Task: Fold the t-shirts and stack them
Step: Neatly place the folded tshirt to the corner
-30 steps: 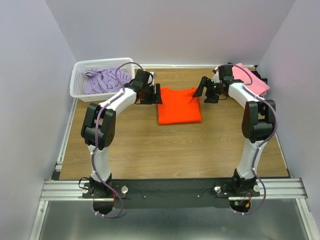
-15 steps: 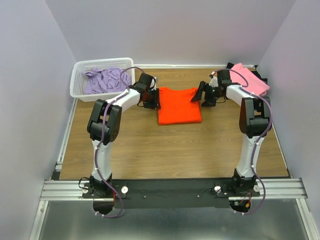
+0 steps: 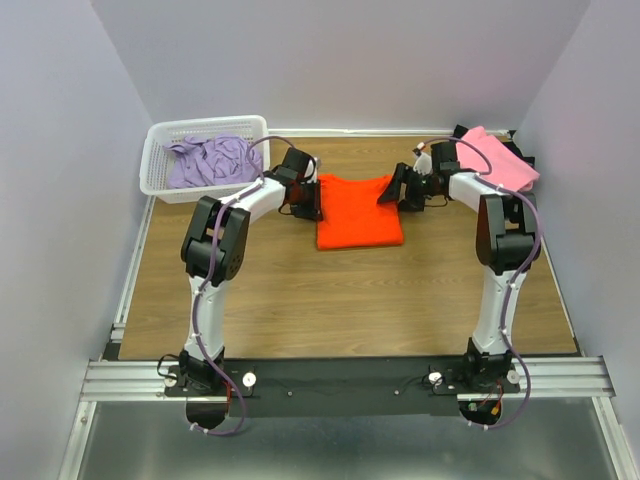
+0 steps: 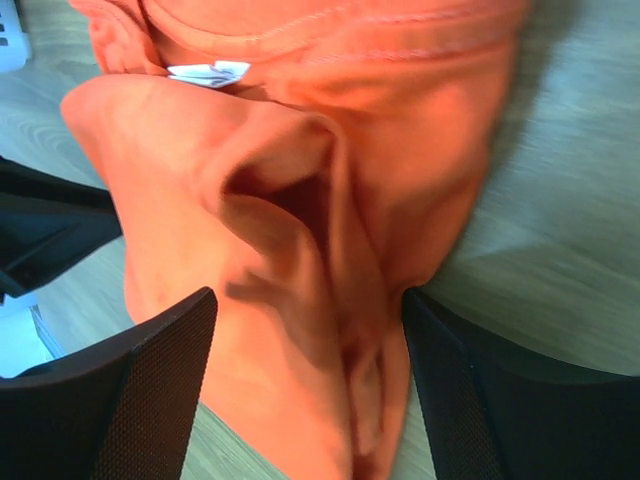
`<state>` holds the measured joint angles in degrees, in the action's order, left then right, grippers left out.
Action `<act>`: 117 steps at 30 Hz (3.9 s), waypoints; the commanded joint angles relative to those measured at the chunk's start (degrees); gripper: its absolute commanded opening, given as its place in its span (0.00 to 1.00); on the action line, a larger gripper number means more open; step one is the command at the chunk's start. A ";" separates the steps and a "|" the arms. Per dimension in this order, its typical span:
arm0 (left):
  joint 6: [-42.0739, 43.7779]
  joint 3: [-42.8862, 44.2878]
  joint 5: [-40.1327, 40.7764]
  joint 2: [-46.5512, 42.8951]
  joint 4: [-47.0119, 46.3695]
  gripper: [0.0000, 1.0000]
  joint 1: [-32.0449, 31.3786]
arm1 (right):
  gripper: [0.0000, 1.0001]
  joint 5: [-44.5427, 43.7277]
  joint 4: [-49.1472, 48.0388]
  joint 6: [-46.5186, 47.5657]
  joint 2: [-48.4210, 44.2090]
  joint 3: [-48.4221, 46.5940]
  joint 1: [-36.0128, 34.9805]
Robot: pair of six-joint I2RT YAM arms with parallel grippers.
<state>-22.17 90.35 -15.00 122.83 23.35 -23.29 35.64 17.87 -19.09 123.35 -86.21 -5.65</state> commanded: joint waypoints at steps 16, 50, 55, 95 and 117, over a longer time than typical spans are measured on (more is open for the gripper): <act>0.47 5.10 -1.43 0.05 1.96 0.72 -0.97 | 0.02 -2.59 2.26 -2.70 5.33 -5.45 -3.67; -4.63 -14.14 -0.90 -13.58 -4.81 0.83 0.70 | 0.01 -23.60 20.63 -5.86 18.33 -59.77 8.19; -5.25 -15.55 -1.08 -13.75 -5.34 0.83 0.70 | 0.01 -22.98 20.37 -7.01 17.72 -61.88 10.66; -4.81 -17.48 -0.90 -14.90 -4.37 0.83 0.26 | 0.01 -11.82 14.74 -14.22 7.08 -49.06 28.68; -3.23 -17.75 -0.20 -19.11 -4.90 0.83 -0.35 | 0.82 -41.35 16.23 -5.25 -6.35 -24.71 29.12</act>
<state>-26.79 72.58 -16.16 106.43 19.29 -23.03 -0.80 33.52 -26.98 120.14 -113.56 23.00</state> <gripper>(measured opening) 0.829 0.792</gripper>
